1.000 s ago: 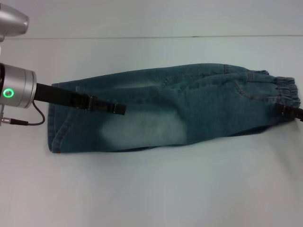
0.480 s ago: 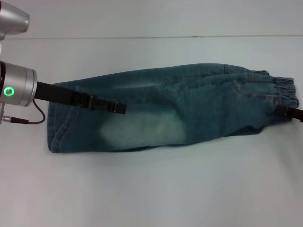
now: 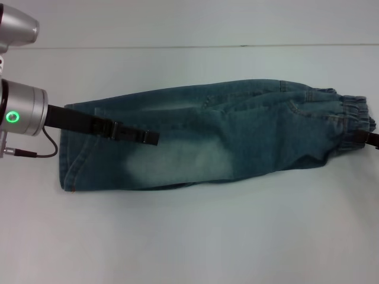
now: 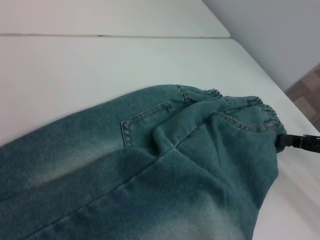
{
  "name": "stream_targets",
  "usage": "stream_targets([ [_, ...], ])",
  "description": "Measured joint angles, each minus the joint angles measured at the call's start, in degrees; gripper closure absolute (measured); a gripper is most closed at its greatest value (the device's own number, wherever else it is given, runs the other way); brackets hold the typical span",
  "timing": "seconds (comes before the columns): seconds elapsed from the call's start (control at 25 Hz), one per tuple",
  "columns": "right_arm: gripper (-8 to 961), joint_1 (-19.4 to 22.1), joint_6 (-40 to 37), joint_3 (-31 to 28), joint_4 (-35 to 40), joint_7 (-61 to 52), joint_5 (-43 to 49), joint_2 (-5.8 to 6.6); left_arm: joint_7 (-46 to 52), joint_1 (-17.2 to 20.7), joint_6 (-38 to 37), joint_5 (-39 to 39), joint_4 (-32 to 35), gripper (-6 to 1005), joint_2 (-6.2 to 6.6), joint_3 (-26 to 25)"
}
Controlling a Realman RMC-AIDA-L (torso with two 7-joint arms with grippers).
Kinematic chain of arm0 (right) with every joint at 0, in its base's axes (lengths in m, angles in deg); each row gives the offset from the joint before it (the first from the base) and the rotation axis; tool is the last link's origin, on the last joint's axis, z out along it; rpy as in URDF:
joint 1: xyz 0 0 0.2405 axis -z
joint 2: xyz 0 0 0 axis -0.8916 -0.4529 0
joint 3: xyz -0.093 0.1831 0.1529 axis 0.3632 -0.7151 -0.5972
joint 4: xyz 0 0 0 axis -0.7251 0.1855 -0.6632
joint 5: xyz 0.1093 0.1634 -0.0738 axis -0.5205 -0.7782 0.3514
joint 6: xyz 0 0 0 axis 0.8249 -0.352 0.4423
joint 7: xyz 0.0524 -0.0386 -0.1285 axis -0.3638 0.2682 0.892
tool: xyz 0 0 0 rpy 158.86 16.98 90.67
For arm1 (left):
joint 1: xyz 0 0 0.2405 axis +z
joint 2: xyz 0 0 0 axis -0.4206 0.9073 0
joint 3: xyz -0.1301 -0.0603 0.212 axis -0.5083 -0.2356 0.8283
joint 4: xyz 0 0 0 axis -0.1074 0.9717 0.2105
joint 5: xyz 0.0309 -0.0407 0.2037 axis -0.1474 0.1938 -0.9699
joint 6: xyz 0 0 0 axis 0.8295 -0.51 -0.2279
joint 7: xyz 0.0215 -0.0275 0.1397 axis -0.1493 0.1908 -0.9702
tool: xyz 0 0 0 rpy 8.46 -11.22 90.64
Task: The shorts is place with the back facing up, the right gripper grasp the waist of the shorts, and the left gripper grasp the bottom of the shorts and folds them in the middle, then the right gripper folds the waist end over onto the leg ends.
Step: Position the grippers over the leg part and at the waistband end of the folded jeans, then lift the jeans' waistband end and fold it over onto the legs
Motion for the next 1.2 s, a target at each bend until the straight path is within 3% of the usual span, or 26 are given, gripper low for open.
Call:
stream_targets([
  [0.24, 923, 0.0, -0.3, -0.2, 0.4, 0.5, -0.1, -0.07, -0.4, 0.2, 0.5, 0.0, 0.0, 115, -0.25, 0.0],
  [0.92, 917, -1.6, -1.2, -0.3, 0.5, 0.5, -0.1, 0.18, 1.4, 0.3, 2.5, 0.6, -0.2, 135, -1.42, -0.5],
  [1.2, 915, -1.8, -1.3, -0.4, 0.5, 0.4, -0.1, 0.16, 5.2, 0.5, 2.5, 2.3, 0.1, 408, -3.07, -0.6],
])
